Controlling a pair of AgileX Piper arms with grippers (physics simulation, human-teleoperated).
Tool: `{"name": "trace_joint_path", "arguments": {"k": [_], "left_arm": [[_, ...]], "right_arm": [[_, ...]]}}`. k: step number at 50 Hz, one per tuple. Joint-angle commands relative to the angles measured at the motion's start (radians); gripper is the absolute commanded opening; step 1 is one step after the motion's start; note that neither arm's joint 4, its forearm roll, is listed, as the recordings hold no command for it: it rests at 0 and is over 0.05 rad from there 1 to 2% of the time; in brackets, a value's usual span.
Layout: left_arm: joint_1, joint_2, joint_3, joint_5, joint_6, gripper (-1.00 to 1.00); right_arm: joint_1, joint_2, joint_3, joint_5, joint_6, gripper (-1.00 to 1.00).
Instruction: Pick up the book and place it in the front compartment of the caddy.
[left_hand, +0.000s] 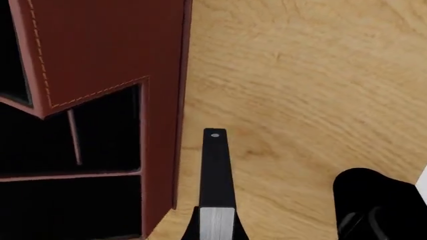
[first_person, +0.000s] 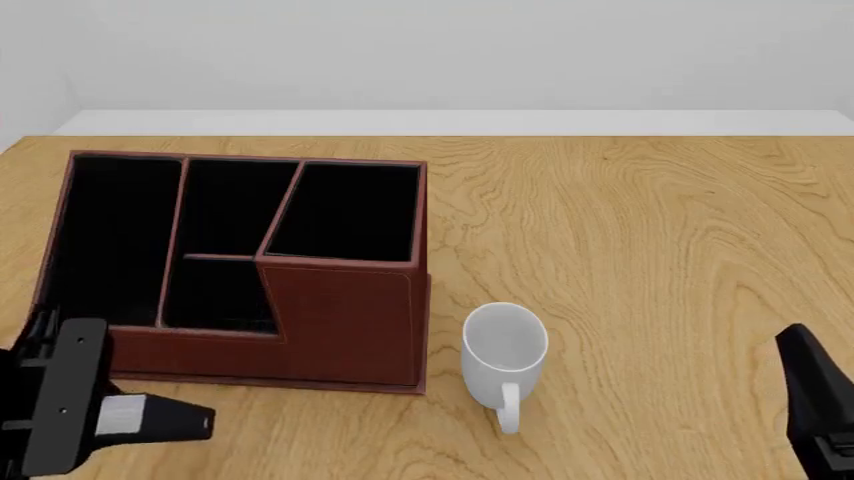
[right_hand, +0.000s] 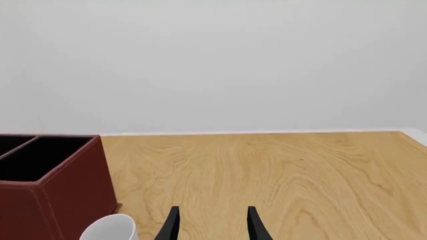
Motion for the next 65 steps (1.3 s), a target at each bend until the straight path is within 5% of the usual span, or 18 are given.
{"name": "trace_joint_path", "arguments": {"k": [1, 16, 25, 40, 46, 50, 65], "left_arm": [[0.237, -0.111, 0.018, 0.032, 0.281, -1.00], [0.241, -0.132, -0.044, 0.032, 0.360, -1.00], [0.160, -0.099, -0.122, 0.032, 0.336, -1.00], [0.157, -0.026, -0.215, 0.019, 0.335, -1.00], [0.093, 0.062, -0.297, 0.001, 0.272, -1.00], [0.148, 0.062, -0.272, -0.035, 0.329, -1.00], [0.150, 0.151, -0.372, -0.047, 0.334, -1.00]], "right_arm": [[0.007, 0.000, -0.005, 0.000, 0.004, 1.00], [0.007, 0.000, -0.005, 0.000, 0.006, 1.00], [0.005, 0.000, -0.004, -0.001, 0.008, 1.00], [0.002, 0.000, 0.000, -0.002, 0.008, 1.00], [0.000, 0.000, -0.002, -0.002, 0.012, 1.00], [0.002, 0.000, 0.000, -0.004, 0.014, 1.00], [-0.006, 0.000, 0.009, -0.010, 0.022, 1.00]]}}
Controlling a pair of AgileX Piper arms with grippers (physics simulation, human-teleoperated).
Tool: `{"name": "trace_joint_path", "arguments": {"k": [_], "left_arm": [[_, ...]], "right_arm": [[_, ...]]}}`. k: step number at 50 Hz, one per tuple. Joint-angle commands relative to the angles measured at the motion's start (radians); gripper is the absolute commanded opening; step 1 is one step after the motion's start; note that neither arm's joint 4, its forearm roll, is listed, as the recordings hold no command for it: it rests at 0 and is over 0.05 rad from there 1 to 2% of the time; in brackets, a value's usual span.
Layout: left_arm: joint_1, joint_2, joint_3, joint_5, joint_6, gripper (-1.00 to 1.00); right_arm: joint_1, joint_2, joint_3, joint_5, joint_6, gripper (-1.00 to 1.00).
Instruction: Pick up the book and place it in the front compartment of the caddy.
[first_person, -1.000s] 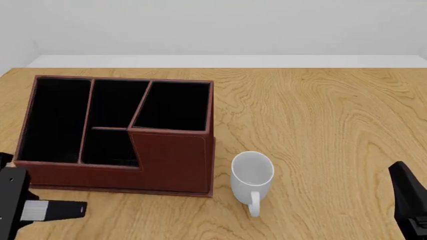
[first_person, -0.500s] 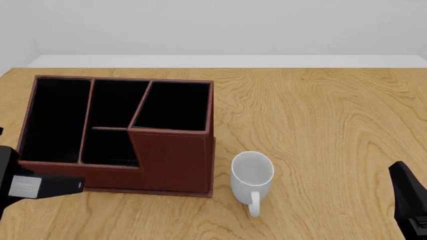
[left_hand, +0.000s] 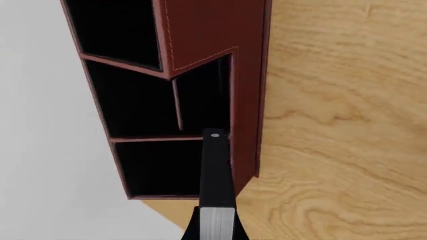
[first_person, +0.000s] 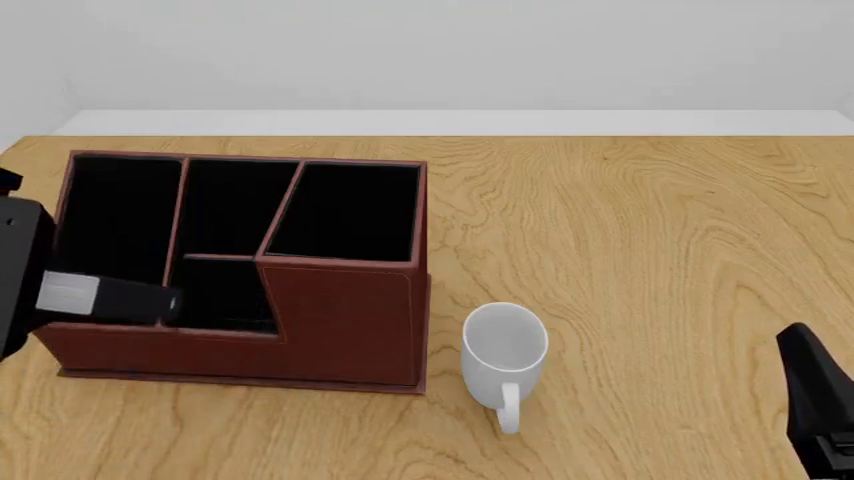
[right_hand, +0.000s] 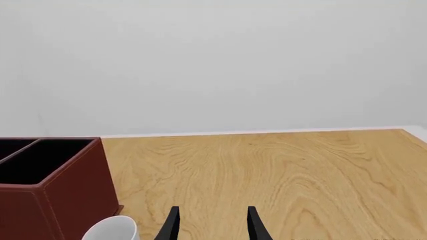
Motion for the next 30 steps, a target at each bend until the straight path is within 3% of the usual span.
{"name": "trace_joint_path", "arguments": {"k": [1, 9, 16, 19, 30], "left_arm": [[0.003, 0.059, -0.060, -0.031, 0.030, -1.00], [-0.023, 0.134, -0.123, -0.039, 0.023, -1.00], [-0.001, 0.200, -0.179, -0.046, 0.061, -1.00], [-0.021, 0.234, -0.221, -0.034, 0.046, -1.00], [0.017, 0.282, -0.251, -0.057, 0.092, -1.00]], "right_arm": [[-0.003, 0.000, 0.004, -0.002, 0.005, 1.00], [-0.011, 0.013, -0.009, -0.007, 0.006, 1.00], [-0.007, 0.107, 0.003, -0.110, 0.016, 1.00], [-0.011, 0.154, 0.004, -0.154, 0.015, 1.00], [-0.021, 0.247, 0.010, -0.249, 0.018, 1.00]]}}
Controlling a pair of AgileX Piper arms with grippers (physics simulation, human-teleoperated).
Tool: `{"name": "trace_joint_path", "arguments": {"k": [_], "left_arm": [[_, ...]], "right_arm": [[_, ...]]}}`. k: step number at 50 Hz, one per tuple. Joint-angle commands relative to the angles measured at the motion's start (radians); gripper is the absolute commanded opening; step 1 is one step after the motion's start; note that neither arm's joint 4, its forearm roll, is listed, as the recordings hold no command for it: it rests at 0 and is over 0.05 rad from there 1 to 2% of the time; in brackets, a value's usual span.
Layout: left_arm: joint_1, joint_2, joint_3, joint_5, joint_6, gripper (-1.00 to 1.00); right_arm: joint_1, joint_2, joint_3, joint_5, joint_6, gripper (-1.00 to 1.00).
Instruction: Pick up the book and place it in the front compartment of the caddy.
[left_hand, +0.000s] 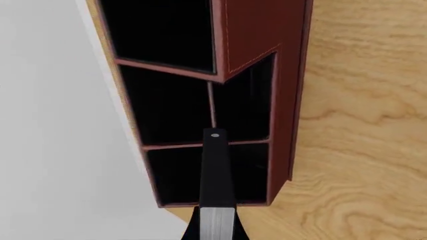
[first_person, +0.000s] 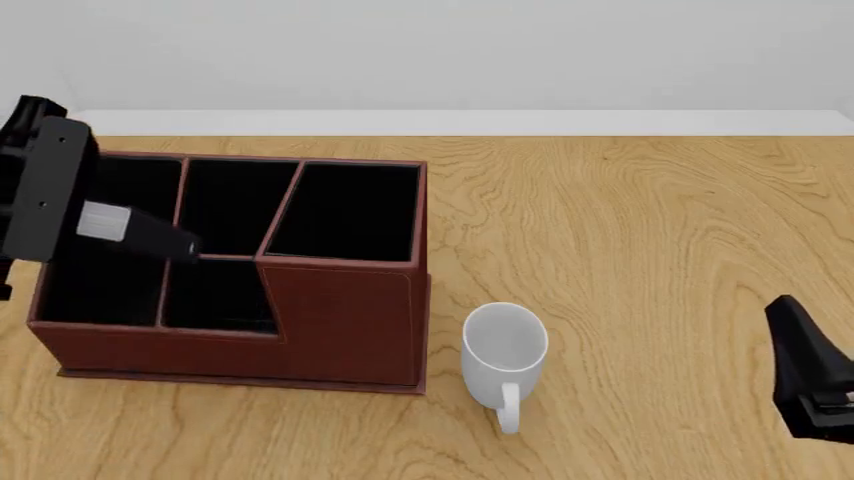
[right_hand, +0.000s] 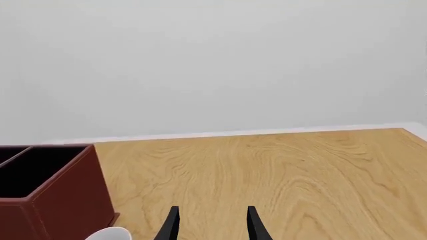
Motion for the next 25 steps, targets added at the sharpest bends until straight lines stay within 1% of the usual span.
{"name": "trace_joint_path", "arguments": {"k": [1, 3, 5, 6, 7, 11, 13, 14, 15, 18, 20, 21, 22, 24, 25], "left_arm": [[-0.001, 0.074, -0.080, -0.013, 0.030, -1.00], [-0.013, 0.086, -0.094, -0.009, 0.024, -1.00], [-0.004, 0.077, -0.081, -0.013, 0.045, -1.00], [-0.018, 0.090, -0.101, -0.005, 0.029, -1.00], [-0.010, 0.089, -0.102, -0.007, 0.042, -1.00], [-0.030, 0.112, -0.147, 0.013, 0.022, -1.00], [-0.023, 0.111, -0.151, 0.017, 0.030, -1.00], [-0.026, 0.120, -0.172, 0.033, 0.018, -1.00], [-0.021, 0.117, -0.168, 0.029, 0.027, -1.00], [-0.017, 0.132, -0.197, 0.039, 0.022, -1.00], [-0.025, 0.140, -0.215, 0.052, 0.011, -1.00], [-0.038, 0.155, -0.241, 0.064, -0.006, -1.00], [-0.023, 0.160, -0.249, 0.067, 0.001, -1.00], [-0.049, 0.205, -0.309, 0.084, -0.047, -1.00], [-0.012, 0.196, -0.296, 0.079, -0.013, -1.00]], "right_arm": [[-0.006, 0.092, 0.007, -0.096, 0.006, 1.00], [-0.008, 0.106, 0.011, -0.111, 0.007, 1.00], [-0.006, 0.113, 0.013, -0.118, 0.007, 1.00], [-0.006, 0.117, 0.014, -0.123, 0.004, 1.00], [-0.008, 0.123, 0.014, -0.128, 0.005, 1.00], [-0.014, 0.149, 0.017, -0.152, 0.006, 1.00], [-0.015, 0.154, 0.016, -0.158, 0.005, 1.00], [-0.013, 0.158, 0.013, -0.159, 0.006, 1.00], [-0.013, 0.156, 0.013, -0.158, 0.005, 1.00], [-0.014, 0.165, 0.013, -0.167, 0.006, 1.00], [-0.012, 0.171, 0.015, -0.173, 0.007, 1.00], [-0.013, 0.177, 0.018, -0.181, 0.006, 1.00], [-0.011, 0.183, 0.021, -0.188, 0.007, 1.00], [-0.011, 0.187, 0.021, -0.192, 0.006, 1.00], [-0.012, 0.186, 0.021, -0.191, 0.007, 1.00]]}}
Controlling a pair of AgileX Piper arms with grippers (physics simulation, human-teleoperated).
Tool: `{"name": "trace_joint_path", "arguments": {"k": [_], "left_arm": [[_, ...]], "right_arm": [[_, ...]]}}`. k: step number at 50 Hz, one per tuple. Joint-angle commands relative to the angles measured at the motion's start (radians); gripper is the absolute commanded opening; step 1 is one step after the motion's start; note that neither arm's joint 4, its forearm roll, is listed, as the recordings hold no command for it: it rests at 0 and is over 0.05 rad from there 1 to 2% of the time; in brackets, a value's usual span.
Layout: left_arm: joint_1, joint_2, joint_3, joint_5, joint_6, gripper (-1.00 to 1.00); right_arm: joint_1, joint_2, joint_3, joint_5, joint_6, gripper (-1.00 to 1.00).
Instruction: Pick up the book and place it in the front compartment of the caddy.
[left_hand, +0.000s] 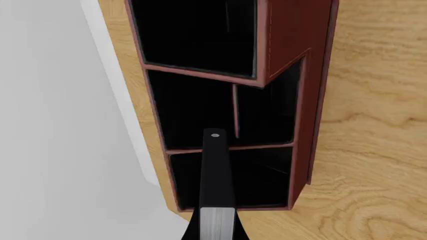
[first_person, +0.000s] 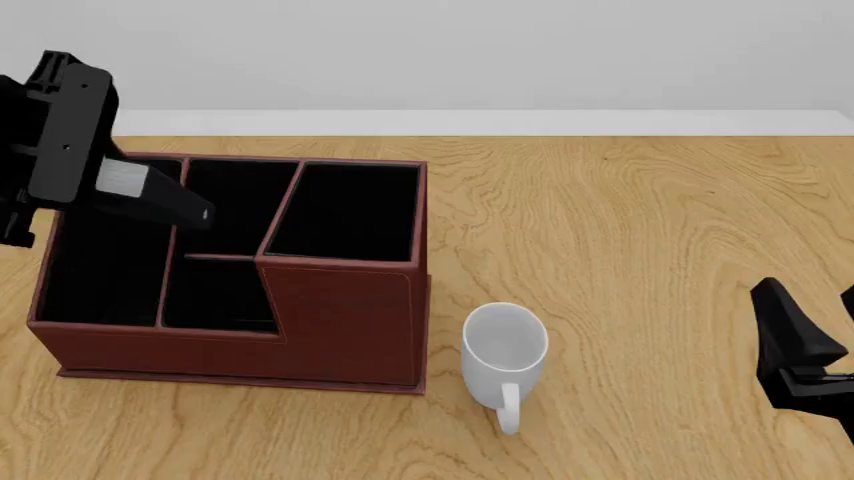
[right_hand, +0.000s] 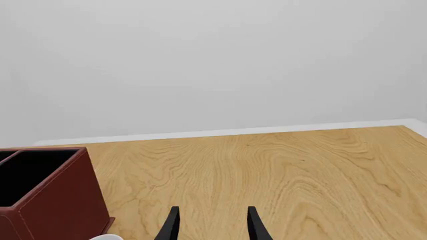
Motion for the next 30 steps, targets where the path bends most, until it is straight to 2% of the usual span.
{"name": "trace_joint_path", "arguments": {"k": [1, 4, 7, 10, 18, 23, 27, 30], "left_arm": [[0.002, 0.077, -0.132, 0.036, -0.015, -1.00], [-0.029, 0.101, -0.160, 0.039, -0.045, -1.00], [-0.002, 0.096, -0.171, 0.038, -0.007, -1.00], [-0.053, 0.112, -0.189, 0.039, -0.046, -1.00], [-0.007, 0.106, -0.187, 0.039, 0.006, -1.00], [-0.039, 0.136, -0.206, 0.039, -0.025, -1.00], [-0.021, 0.145, -0.208, 0.039, -0.005, -1.00], [-0.036, 0.160, -0.224, 0.039, -0.018, -1.00]], "right_arm": [[-0.003, 0.041, 0.006, -0.041, 0.002, 1.00], [-0.004, 0.045, 0.008, -0.048, 0.002, 1.00], [-0.005, 0.069, 0.015, -0.071, 0.000, 1.00], [-0.005, 0.081, 0.013, -0.081, -0.001, 1.00], [-0.004, 0.104, 0.017, -0.108, 0.005, 1.00], [-0.010, 0.113, 0.019, -0.117, 0.011, 1.00], [-0.015, 0.123, 0.027, -0.133, 0.012, 1.00], [-0.019, 0.134, 0.029, -0.144, 0.014, 1.00]]}}
